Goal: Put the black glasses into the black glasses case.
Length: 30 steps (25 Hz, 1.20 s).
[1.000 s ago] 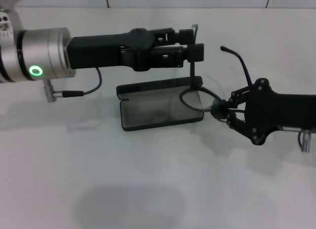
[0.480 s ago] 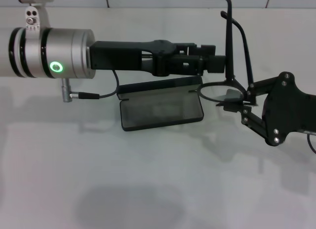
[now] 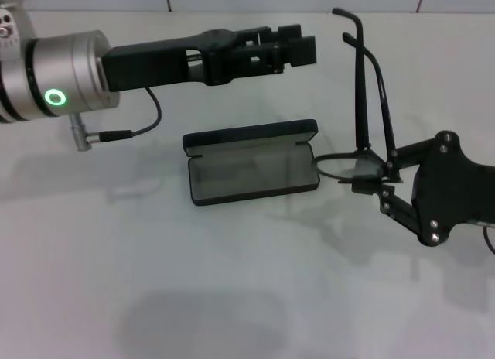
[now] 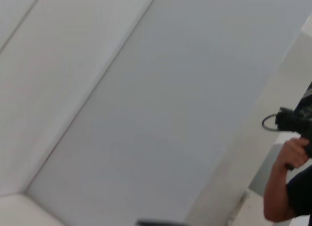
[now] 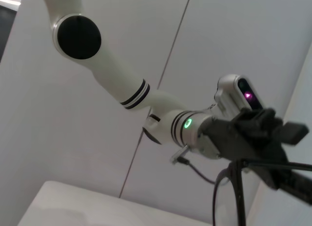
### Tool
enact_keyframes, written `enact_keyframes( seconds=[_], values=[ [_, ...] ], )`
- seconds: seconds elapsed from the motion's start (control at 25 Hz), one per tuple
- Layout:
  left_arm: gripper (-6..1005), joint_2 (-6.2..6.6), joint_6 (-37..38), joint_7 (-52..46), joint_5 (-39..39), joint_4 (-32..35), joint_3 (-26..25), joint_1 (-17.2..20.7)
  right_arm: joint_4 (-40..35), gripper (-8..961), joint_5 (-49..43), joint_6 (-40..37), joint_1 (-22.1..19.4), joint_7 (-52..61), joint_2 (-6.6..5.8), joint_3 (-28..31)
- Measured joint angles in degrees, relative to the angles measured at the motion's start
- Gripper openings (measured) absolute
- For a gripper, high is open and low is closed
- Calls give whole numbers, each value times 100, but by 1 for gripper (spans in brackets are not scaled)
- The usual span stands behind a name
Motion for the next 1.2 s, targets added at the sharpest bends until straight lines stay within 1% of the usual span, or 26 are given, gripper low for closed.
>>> enact_keyframes(
  seconds=[0.2, 0.36, 0.6, 0.68, 0.88, 1.08, 1.2],
  values=[
    [815, -31, 301, 31, -129, 0, -1, 14, 155, 103, -72, 14, 80, 1, 9, 3],
    [815, -100, 543, 22, -102, -21, 72, -108, 264, 103, -109, 37, 168, 0, 10, 27],
    [814, -128, 483, -58, -12, -180, 487, -379, 276, 104, -110, 36, 203, -145, 28, 7],
    [814, -134, 404, -83, 49, -264, 550, -463, 276, 104, -110, 41, 211, -157, 28, 6],
    [813, -147, 221, -153, 332, -428, 557, -599, 279, 104, -110, 42, 245, -181, 26, 7],
    [813, -212, 202, -203, 614, -441, 561, -668, 281, 104, -80, 15, 249, -286, 23, 7],
    [814, -225, 199, -213, 688, -441, 564, -683, 281, 104, -77, 21, 249, -288, 23, 7]
  ],
)
